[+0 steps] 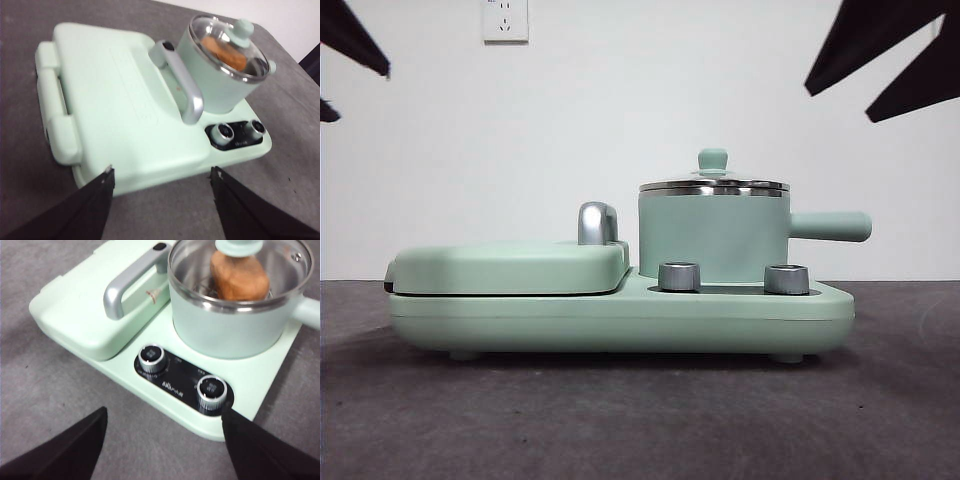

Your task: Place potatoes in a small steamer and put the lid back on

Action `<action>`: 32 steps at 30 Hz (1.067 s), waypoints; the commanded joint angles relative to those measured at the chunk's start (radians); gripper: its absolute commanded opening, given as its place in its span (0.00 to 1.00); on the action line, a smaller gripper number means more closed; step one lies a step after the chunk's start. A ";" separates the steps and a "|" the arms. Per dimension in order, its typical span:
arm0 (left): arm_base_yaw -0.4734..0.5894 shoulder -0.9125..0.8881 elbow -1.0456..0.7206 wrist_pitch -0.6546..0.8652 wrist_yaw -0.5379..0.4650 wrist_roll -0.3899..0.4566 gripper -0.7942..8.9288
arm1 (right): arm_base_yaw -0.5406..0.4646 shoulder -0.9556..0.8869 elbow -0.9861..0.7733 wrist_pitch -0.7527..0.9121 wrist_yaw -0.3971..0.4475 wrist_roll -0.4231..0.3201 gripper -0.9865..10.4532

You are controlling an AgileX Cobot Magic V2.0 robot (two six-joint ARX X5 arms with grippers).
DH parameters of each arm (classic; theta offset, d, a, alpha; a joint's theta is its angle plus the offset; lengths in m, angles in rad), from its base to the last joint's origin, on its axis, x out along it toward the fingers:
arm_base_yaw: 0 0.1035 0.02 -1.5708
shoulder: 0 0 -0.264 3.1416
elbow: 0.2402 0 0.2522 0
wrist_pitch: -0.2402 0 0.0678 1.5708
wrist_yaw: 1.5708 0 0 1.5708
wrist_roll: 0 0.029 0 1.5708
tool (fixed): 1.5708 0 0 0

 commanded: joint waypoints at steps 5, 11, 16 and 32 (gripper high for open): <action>-0.001 -0.094 -0.013 -0.093 -0.002 -0.019 0.39 | 0.009 0.026 0.002 0.028 0.000 0.010 0.40; -0.004 -0.144 -0.013 -0.112 0.015 0.003 0.08 | 0.008 0.018 0.002 0.033 0.003 0.000 0.12; -0.004 -0.151 -0.012 -0.121 0.016 0.023 0.09 | 0.009 0.016 0.002 0.047 0.003 0.007 0.10; 0.055 -0.351 -0.205 0.054 -0.179 0.178 0.09 | 0.010 0.015 0.002 0.071 0.001 0.007 0.10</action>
